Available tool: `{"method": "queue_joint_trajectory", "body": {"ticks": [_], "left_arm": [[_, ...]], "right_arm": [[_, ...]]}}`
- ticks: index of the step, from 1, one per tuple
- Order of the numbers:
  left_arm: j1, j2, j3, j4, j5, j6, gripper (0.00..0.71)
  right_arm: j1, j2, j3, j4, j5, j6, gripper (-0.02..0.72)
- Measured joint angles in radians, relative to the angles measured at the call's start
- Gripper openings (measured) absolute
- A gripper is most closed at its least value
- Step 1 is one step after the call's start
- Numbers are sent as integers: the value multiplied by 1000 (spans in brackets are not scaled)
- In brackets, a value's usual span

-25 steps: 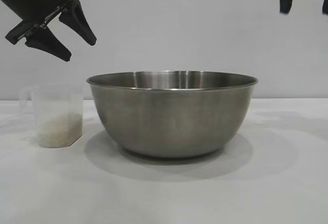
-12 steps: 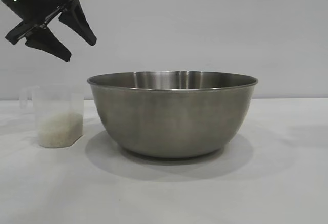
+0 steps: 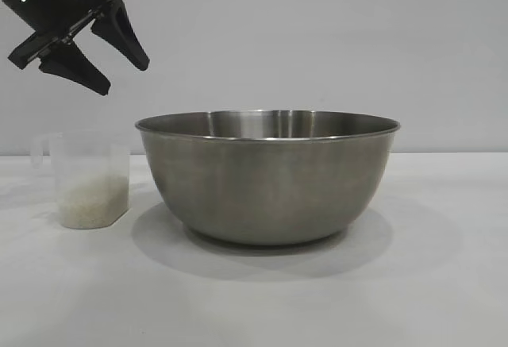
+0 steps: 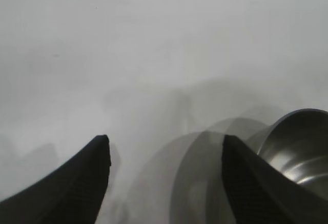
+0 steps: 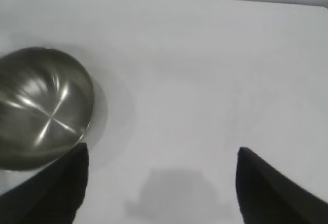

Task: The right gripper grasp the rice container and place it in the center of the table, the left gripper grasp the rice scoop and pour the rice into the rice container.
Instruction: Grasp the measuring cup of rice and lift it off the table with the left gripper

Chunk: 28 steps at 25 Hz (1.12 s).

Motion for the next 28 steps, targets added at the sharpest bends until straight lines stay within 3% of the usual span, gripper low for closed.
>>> {"method": "queue_joint_trajectory", "body": {"ticks": [5, 11, 16, 28], "left_arm": [[0, 0, 0, 0, 0, 0, 461], [0, 0, 0, 0, 0, 0, 461], [0, 0, 0, 0, 0, 0, 461], [0, 0, 0, 34, 3, 0, 461]], "right_arm": [[0, -274, 189, 2, 2, 0, 510], [0, -501, 346, 17, -95, 0, 510], [0, -521, 436, 19, -114, 0, 510], [0, -521, 443, 20, -131, 0, 510]]}}
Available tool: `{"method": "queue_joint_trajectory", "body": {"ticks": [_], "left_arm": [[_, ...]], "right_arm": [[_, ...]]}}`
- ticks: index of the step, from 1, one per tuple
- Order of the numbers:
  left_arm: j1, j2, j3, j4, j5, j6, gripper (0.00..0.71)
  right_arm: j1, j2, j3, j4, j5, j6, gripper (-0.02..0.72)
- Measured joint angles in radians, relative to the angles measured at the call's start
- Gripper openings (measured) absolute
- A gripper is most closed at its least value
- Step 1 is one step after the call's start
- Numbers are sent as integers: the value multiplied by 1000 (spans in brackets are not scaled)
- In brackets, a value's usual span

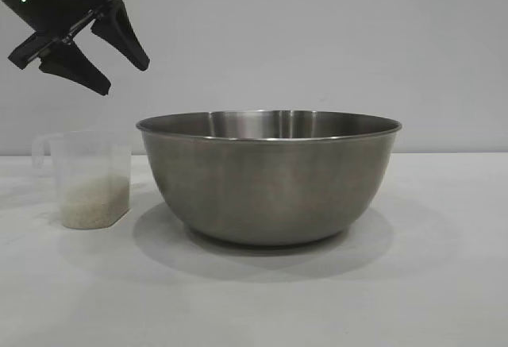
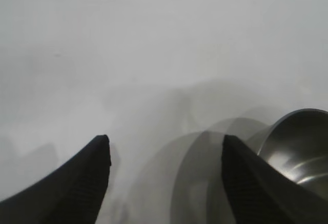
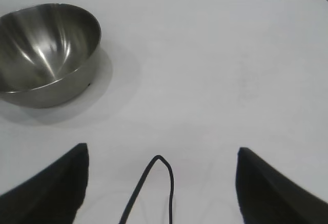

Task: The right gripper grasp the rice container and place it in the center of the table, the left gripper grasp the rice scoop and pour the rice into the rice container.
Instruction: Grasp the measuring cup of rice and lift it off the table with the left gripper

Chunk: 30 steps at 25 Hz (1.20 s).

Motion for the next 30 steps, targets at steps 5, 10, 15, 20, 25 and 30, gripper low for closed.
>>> {"method": "queue_joint_trajectory", "body": {"ticks": [5, 10, 15, 20, 25, 30], "left_arm": [[7, -34, 0, 171, 25, -85, 461], [7, -112, 0, 404, 67, -221, 461], [9, -183, 0, 572, 189, -324, 461], [9, -230, 0, 711, 301, -442, 461], [9, -277, 0, 802, 373, -560, 461], [9, -350, 0, 890, 401, -639, 461]], "right_arm": [[0, 0, 0, 0, 0, 0, 510], [0, 0, 0, 0, 0, 0, 510], [0, 0, 0, 0, 0, 0, 510], [0, 0, 0, 0, 0, 0, 510], [0, 0, 0, 0, 0, 0, 510], [0, 0, 0, 0, 0, 0, 510]]}}
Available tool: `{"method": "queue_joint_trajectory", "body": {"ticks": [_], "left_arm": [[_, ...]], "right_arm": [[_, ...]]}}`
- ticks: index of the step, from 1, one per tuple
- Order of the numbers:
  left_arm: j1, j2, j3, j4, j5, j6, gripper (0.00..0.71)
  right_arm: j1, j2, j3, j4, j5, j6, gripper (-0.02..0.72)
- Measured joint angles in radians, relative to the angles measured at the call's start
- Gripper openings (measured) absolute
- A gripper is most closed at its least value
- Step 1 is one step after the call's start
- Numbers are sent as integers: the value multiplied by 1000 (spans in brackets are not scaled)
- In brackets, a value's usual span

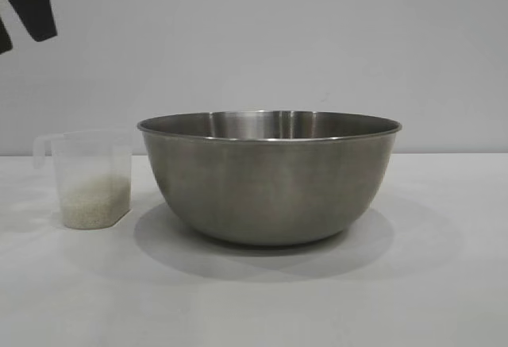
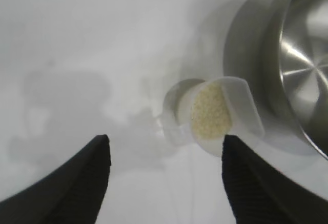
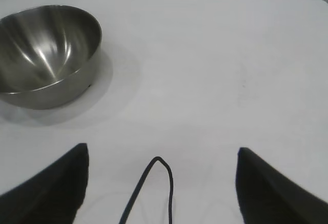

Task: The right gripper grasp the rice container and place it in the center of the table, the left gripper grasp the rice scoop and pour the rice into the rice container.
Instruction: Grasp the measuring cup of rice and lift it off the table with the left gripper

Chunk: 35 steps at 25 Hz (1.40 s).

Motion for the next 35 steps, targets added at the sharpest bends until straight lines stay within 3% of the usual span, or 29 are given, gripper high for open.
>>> {"method": "queue_joint_trajectory", "body": {"ticks": [6, 17, 28, 35], "left_arm": [[0, -108, 0, 86, -6, -47, 461], [0, -238, 0, 83, -94, -49, 461], [0, -238, 0, 58, -33, -50, 461], [0, -250, 49, -36, 17, -50, 461]], "right_arm": [[0, 0, 0, 0, 0, 0, 510], [0, 0, 0, 0, 0, 0, 510], [0, 0, 0, 0, 0, 0, 510], [0, 0, 0, 0, 0, 0, 510]]}}
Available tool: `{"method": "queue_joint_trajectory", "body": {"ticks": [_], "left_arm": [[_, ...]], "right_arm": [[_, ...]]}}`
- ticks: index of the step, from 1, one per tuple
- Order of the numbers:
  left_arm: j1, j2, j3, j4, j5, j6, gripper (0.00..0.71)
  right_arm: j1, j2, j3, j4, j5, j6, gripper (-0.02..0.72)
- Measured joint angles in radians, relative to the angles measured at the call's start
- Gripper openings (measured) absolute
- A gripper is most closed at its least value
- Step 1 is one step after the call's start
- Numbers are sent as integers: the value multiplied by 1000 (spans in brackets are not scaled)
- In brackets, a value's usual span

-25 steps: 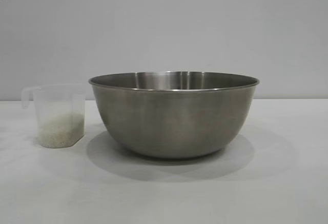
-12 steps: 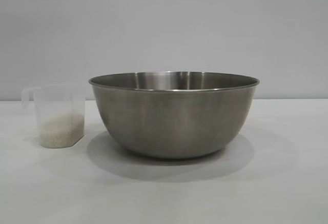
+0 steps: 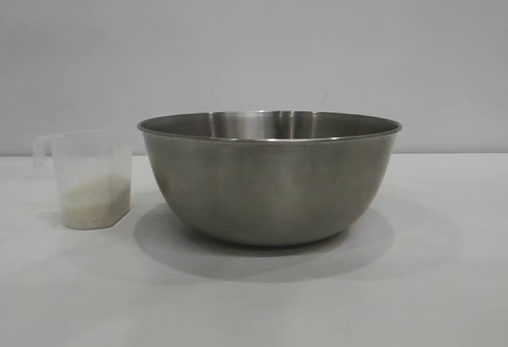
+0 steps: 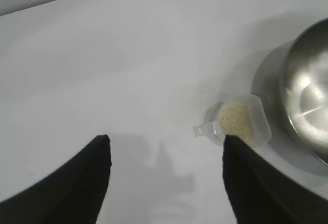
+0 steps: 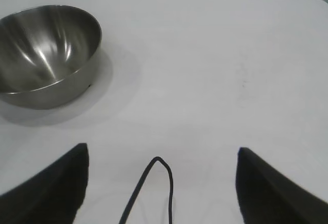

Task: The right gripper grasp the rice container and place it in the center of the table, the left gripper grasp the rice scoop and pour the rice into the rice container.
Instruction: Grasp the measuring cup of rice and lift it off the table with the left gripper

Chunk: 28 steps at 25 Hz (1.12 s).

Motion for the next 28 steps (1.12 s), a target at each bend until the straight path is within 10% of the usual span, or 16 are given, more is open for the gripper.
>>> {"method": "queue_joint_trajectory", "body": {"ticks": [12, 22, 28], "left_arm": [[0, -219, 435, -123, -421, 85, 461], [-3, -278, 737, -495, -794, 362, 461], [-142, -278, 871, -589, -1085, 424, 461]], "right_arm": [[0, 0, 0, 0, 0, 0, 510], [0, 0, 0, 0, 0, 0, 510], [0, 0, 0, 0, 0, 0, 510]]}}
